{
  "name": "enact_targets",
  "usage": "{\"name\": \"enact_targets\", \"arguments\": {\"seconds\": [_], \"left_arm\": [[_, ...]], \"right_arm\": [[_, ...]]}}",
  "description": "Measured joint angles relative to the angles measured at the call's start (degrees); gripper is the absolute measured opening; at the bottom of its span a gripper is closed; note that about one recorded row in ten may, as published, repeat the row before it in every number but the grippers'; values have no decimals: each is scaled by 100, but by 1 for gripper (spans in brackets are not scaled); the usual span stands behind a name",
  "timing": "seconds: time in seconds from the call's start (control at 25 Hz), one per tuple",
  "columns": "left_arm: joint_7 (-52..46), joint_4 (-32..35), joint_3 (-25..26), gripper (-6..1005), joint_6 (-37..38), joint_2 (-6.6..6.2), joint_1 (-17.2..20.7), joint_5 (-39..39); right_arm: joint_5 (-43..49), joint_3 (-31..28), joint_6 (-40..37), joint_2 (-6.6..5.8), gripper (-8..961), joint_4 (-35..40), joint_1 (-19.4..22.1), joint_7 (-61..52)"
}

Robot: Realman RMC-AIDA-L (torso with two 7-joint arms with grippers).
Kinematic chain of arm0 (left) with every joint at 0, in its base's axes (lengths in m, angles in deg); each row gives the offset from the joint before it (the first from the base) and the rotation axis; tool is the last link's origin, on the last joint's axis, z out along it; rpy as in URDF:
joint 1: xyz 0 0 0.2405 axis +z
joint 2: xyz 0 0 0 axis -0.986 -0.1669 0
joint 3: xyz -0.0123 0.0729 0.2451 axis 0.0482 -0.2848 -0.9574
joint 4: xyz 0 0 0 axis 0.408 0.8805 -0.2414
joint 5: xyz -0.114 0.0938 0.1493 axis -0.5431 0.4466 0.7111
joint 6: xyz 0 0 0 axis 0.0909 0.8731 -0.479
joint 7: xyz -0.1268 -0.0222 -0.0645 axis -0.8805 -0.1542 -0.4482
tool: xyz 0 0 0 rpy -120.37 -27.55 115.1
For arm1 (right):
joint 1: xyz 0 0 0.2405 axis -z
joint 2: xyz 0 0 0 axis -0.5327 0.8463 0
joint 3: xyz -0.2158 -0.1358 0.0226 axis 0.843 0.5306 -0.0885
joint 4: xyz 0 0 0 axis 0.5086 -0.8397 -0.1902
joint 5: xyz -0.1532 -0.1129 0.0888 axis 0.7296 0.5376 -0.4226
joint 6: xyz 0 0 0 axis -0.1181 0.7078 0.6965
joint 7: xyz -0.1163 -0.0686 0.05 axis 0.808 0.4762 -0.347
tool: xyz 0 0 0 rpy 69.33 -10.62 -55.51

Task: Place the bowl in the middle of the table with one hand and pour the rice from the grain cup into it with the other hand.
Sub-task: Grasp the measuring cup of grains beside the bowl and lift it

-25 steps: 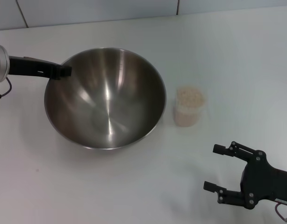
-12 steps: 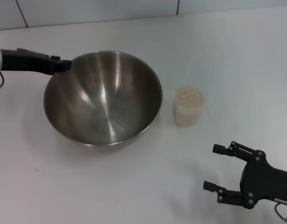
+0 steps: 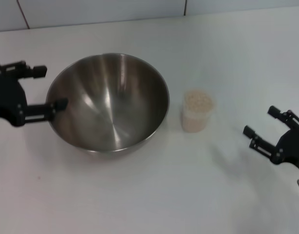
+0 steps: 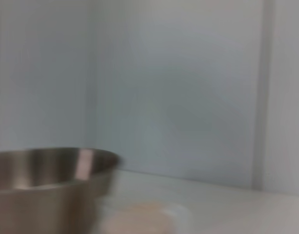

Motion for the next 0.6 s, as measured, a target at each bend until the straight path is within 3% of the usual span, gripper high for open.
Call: {"name": "enact_targets", "arguments": {"seconds": [0.16, 0.36, 0.4, 0.6], "left_arm": [[207, -277, 160, 815, 189, -1, 55, -1], [293, -473, 246, 832, 238, 2, 39, -2], [495, -920, 378, 835, 325, 9, -81, -30], [502, -1049, 381, 834, 304, 11, -154, -4]], "right_arm": [[-1, -361, 546, 120, 707, -30, -142, 0], [-1, -397, 956, 144, 703, -238, -509, 1], [-1, -403, 996, 149, 702, -274, -580, 1], [-2, -407, 1174, 152, 698, -474, -864, 0]]}}
